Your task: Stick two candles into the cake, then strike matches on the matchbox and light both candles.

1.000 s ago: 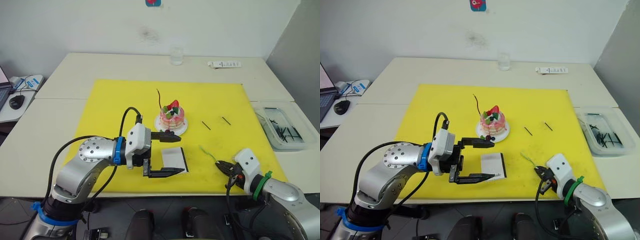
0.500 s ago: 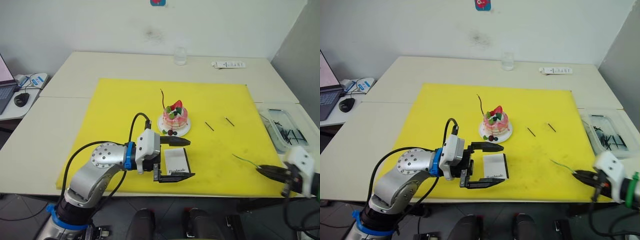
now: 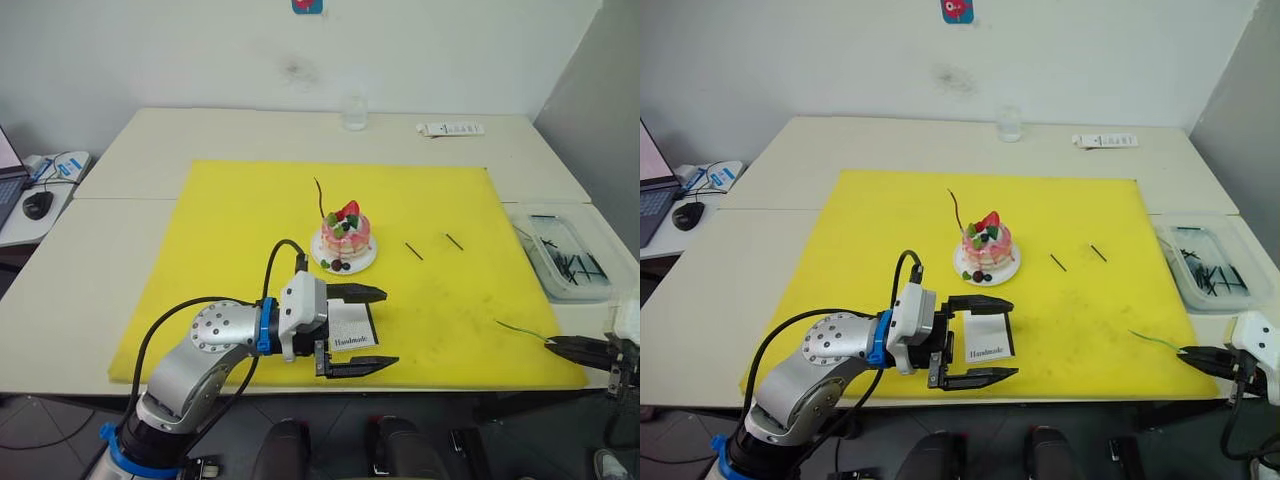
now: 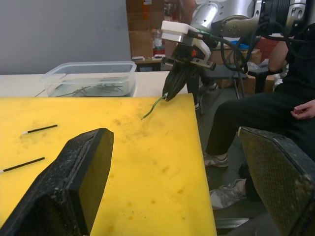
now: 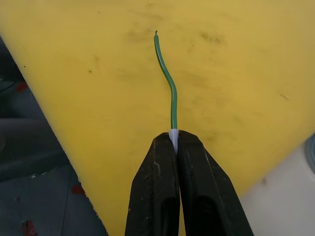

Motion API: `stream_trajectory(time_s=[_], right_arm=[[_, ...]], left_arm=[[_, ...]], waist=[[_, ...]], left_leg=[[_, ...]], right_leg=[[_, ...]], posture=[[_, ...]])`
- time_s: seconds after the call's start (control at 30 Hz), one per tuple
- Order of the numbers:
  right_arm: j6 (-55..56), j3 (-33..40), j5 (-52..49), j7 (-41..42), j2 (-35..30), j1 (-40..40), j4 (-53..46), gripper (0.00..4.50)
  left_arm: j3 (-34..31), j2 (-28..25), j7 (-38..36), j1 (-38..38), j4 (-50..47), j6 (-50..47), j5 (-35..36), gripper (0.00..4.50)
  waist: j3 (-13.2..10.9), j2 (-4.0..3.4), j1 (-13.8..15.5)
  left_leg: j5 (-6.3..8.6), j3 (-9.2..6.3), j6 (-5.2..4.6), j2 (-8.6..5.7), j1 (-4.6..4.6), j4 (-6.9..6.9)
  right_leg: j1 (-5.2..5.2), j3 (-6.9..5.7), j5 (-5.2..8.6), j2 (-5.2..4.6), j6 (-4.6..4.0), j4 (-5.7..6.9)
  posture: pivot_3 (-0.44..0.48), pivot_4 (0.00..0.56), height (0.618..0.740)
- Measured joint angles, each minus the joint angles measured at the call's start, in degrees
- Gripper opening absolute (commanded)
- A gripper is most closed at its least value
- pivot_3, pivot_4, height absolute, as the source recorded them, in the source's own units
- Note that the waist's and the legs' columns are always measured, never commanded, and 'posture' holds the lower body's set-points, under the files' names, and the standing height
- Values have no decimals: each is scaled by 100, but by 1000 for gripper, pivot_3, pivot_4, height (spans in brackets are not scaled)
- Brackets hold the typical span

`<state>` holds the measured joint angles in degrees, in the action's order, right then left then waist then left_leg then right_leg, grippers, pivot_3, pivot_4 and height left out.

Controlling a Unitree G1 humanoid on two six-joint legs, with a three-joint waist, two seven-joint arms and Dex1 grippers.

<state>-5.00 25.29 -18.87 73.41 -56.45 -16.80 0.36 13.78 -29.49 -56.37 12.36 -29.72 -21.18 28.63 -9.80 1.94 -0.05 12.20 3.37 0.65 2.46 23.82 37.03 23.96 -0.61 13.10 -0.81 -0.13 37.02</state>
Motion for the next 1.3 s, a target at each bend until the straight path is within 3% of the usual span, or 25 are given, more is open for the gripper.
stream_trajectory(time_s=[0.1, 0.2, 0.37, 0.63, 1.3], right_arm=[[57, -123, 36, 31, -6, 3, 60, 664], [52, -201, 222, 92, -250, -165, 60, 1630], [-612, -197, 433, 126, -912, -274, -277, 1630], [-2383, -706, 429, -224, -1571, 513, -1318, 1630], [-3090, -1709, 628, -468, -1624, 1095, -1348, 1630]], left_arm=[[0, 21, 31, 108, 5, 0, -1, 4500], [-2, 39, 65, 201, 14, -6, 1, 4500], [60, 130, 92, 204, 69, -18, -7, 4500], [403, 211, 119, 265, 80, 52, -227, 4500], [560, 270, 212, 32, 59, 183, -423, 4500]], waist=[[0, 0, 7], [5, -12, 8], [9, -20, -7], [8, -18, 4], [7, -16, -1]], left_leg=[[0, -1, 0, 1, 1, -1], [0, 2, 0, 0, -2, 0], [0, 6, 0, 0, -9, 3], [0, -1, 0, 0, -4, 2], [0, 4, 0, 1, -2, 5]], right_leg=[[0, 0, -1, 0, 2, 1], [0, 0, 0, 0, 1, 4], [-1, 1, -3, 1, 4, 8], [-2, 0, -2, 3, 3, 4], [2, 0, -2, 2, 8, 6]], posture=[[0, 150, 740], [0, 150, 740], [0, 150, 740], [0, 150, 740], [0, 150, 740]])
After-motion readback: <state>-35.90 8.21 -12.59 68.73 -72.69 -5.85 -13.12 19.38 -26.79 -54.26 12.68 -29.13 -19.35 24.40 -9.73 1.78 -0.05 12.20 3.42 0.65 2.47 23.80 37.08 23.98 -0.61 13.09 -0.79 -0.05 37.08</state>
